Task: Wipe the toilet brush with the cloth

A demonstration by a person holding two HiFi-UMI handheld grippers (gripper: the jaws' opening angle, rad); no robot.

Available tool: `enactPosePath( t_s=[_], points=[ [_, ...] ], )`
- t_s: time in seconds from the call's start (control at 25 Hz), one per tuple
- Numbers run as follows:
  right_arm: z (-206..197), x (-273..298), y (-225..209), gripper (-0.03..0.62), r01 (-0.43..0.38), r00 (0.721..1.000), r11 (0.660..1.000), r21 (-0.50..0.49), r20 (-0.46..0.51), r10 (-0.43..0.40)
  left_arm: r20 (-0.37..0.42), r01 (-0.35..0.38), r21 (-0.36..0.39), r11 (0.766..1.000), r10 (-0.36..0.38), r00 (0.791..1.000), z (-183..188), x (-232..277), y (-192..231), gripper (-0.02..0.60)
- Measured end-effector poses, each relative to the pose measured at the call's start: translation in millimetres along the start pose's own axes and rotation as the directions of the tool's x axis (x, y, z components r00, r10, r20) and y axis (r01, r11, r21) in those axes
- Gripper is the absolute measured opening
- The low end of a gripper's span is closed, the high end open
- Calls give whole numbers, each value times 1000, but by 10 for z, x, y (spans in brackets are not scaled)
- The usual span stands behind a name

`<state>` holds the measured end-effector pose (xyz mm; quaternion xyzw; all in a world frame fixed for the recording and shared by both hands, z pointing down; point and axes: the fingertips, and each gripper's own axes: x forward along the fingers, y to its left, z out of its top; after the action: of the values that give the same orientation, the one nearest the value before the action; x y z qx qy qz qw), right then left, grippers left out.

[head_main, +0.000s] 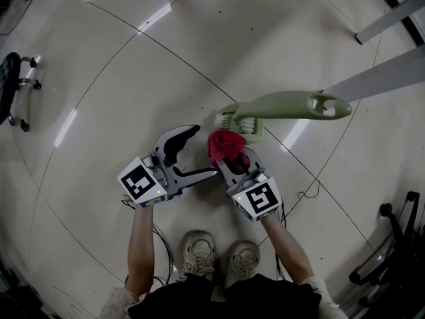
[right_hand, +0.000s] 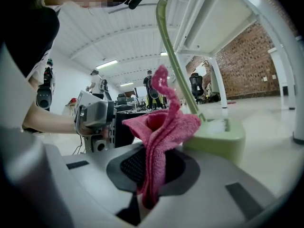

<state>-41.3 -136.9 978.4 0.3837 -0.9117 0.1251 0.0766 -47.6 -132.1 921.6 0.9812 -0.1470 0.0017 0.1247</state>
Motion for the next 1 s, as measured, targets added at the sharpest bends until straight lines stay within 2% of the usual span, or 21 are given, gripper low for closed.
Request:
enactPosePath(
  t_s=[0.16, 0.36, 0.48, 0.56, 0.64, 0.72, 0.84, 0.96, 1.0],
  points=[
    [215, -157, 58, 32, -13, 997, 999, 39, 80, 10, 14, -12, 1, 1000, 12, 1000, 69, -59, -8, 403],
    [411, -546, 33, 32, 6, 994, 998, 67, 106, -13, 57, 0, -8, 1000, 1, 998, 315, 60, -117, 402],
    [489, -844, 27, 32, 21, 996, 994, 104, 85, -30, 126, 30, 9, 1000, -31, 992, 770, 133, -175, 402],
    [624, -1020, 2, 32, 26, 996, 994, 108, 87, -35, 158, 51, 76, 996, -63, 985, 1193, 203, -182, 402],
    [802, -1170, -50, 31, 27, 993, 994, 105, 110, -39, 157, 97, 142, 985, -119, 980, 1573, 317, -197, 402],
    [980, -1268, -113, 32, 27, 990, 995, 91, 134, -40, 119, 178, 178, 968, -201, 972, 1879, 439, -257, 402],
    [1285, -1344, -209, 32, 30, 984, 998, 51, 174, -39, 48, 305, 208, 930, -321, 946, 2234, 578, -460, 400],
    [1465, -1416, -315, 31, 38, 981, 998, 49, 187, -47, -3, 383, 223, 897, -392, 920, 2434, 695, -604, 395],
    [1504, -1435, -349, 32, 41, 979, 998, 54, 195, -51, -20, 392, 230, 891, -398, 917, 2455, 737, -601, 337]
  ],
)
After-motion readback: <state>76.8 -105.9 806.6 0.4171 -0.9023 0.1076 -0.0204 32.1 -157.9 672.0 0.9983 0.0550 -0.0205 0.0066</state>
